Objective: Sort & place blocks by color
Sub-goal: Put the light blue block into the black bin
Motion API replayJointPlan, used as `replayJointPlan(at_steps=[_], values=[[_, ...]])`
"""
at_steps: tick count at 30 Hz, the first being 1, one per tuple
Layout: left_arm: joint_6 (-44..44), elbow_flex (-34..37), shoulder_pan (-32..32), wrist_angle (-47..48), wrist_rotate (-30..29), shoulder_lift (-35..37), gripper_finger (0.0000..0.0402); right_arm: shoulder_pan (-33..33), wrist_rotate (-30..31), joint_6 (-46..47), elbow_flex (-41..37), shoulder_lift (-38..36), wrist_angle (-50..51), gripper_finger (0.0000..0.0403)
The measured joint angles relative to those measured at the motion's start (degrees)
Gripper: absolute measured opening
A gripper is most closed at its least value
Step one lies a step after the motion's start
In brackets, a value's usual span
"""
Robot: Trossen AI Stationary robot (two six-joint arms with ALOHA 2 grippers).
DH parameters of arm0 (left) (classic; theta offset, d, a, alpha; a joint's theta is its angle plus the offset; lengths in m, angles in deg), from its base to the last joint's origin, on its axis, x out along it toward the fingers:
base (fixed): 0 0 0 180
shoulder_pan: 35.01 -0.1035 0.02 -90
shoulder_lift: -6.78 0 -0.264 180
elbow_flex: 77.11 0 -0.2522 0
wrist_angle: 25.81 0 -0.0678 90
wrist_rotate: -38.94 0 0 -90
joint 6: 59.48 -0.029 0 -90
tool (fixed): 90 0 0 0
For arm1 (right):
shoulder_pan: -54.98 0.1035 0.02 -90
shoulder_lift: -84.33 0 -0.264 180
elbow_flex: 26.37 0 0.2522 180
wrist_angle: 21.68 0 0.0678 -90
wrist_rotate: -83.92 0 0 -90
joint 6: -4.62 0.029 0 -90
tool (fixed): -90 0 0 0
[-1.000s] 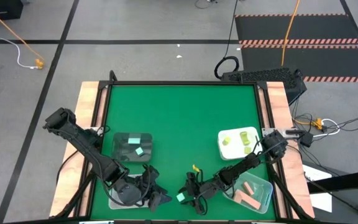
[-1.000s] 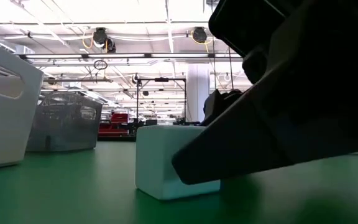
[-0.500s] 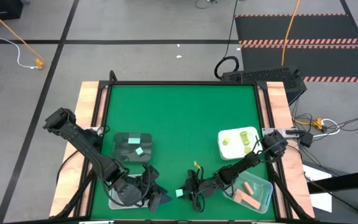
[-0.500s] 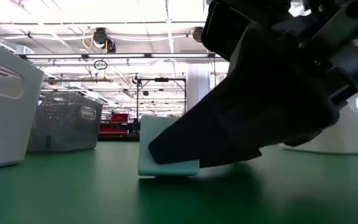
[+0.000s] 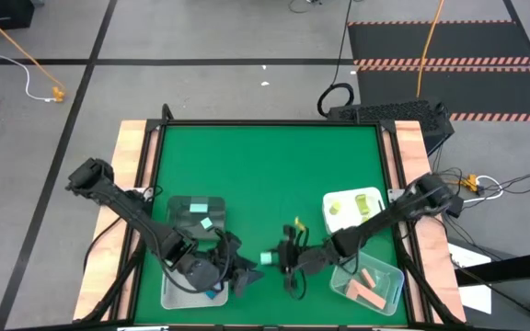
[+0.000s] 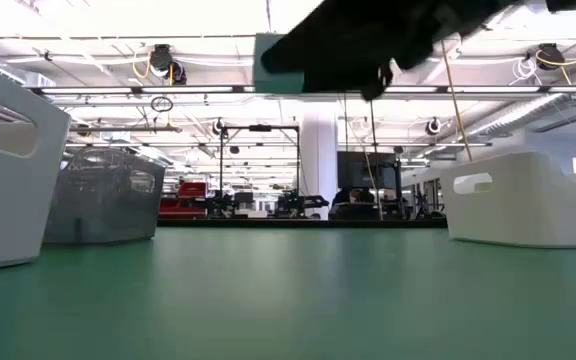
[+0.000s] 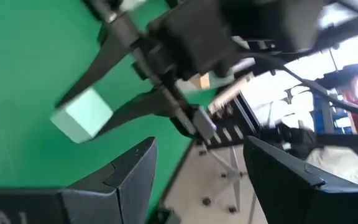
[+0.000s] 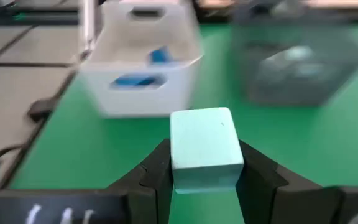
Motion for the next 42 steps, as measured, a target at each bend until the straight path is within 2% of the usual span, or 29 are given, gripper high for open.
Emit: replayJointPlan(at_steps=[5,12,20,28,33,42], values=[[-2.24,0.00,-2.02,-1.40,-2.98,0.00,0.0241,-2.03,7.37,-2.43,0.00,-9.06,8.23,0.0115],[-10.28,0.00,-3.80,-9.14,-10.49,0.08,0.0241,-2.45,17.25,-5.40,0.02,-20.31,16.69,0.0115],[-20.97,-0.04,-5.85,-18.50,-19.22,0.68,0.0241,-0.69,28.84,-4.69,0.02,-27.21,17.45,0.0115],[-28.70,-0.04,-9.44,-27.34,-19.45,0.83,0.0241,-0.18,29.41,-5.47,0.04,-28.30,16.36,0.0115],[-27.51,-0.04,-12.57,-27.36,-19.41,0.81,0.0241,-0.16,29.24,-8.61,0.04,-28.30,13.65,0.0115],[-22.25,-0.04,-17.23,-27.37,-18.65,0.81,0.0241,-0.92,29.27,-23.04,0.03,-28.32,3.05,0.0115]])
